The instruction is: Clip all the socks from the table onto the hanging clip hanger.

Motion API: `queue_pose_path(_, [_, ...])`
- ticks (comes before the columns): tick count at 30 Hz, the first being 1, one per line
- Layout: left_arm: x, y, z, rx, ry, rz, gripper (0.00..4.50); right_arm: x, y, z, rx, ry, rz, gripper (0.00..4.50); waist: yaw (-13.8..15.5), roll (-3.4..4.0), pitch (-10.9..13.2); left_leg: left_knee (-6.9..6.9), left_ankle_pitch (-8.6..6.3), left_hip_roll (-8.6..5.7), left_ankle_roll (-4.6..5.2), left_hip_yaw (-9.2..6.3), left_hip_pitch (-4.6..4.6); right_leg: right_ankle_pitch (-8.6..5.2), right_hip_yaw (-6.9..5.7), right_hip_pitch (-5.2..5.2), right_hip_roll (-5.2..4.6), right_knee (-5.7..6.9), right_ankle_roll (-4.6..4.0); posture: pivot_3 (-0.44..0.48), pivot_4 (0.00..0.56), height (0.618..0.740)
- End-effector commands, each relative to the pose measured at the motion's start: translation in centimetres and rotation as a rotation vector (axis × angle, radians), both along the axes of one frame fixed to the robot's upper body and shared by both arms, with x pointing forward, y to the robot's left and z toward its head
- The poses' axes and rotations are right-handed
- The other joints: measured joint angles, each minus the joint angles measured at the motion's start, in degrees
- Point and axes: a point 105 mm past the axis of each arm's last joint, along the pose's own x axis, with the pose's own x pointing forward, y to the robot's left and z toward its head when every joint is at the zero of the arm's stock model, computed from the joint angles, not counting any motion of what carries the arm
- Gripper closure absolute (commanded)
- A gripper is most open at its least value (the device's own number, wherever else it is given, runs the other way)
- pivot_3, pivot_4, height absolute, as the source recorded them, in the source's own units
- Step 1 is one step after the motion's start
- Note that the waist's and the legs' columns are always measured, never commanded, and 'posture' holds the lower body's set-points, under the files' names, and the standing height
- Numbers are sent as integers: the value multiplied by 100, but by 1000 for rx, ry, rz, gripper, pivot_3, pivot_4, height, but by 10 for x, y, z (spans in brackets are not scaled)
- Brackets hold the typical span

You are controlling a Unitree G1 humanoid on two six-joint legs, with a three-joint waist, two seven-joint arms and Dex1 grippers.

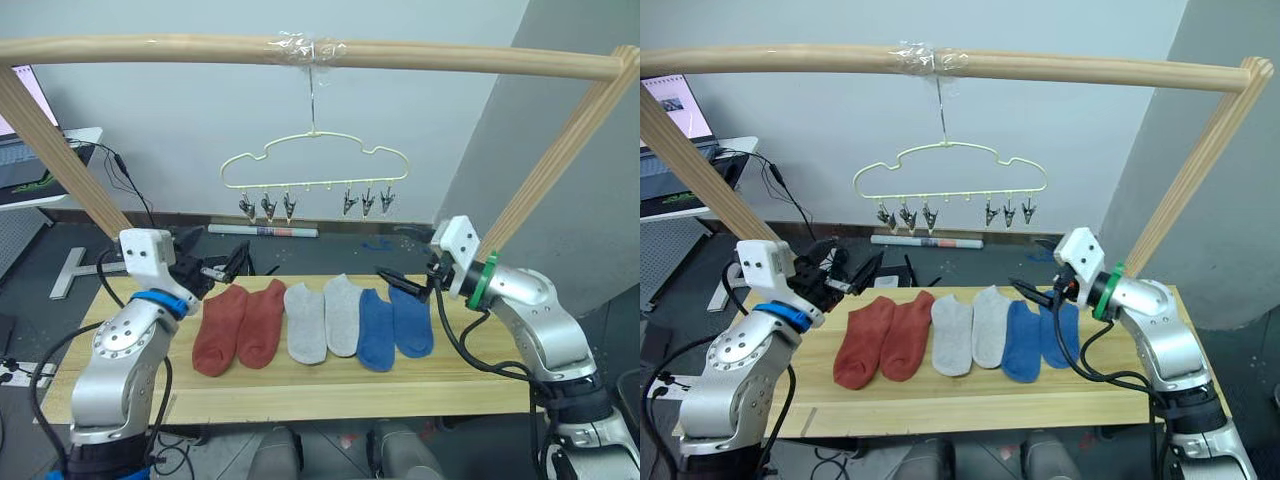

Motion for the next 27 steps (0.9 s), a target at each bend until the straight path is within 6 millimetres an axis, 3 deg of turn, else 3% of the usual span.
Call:
queue_pose_path(1, [8, -1, 15, -19, -60, 26, 918, -8, 15, 20, 22, -43, 88, 0, -5, 1, 3, 0, -1, 3, -2, 0, -3, 1, 1, -4, 3, 0, -1, -103, 174, 740])
queue_pose_path(4, [17, -7, 20, -31, -73, 22, 1829, -9, 26, 28, 33, -50, 130, 0, -26, 1, 7, 0, -2, 4, -3, -1, -22, 6, 0, -22, 7, 1, -9, -102, 179, 740])
queue_pose_path(17, [37, -14, 14, -62, -73, 20, 1829, -22, 58, 61, 120, -92, 280, 0, -103, 1, 86, 12, -2, 5, -3, -11, -69, 23, -7, -62, 11, 5, -33, -124, 204, 740])
queue_pose_path(27, [46, -9, 20, -71, -109, 42, 1829, -32, 66, 76, 131, -110, 311, 0, -108, 3, 167, 13, -2, 7, -4, -18, -79, 24, -13, -66, 10, 4, -34, -140, 216, 740])
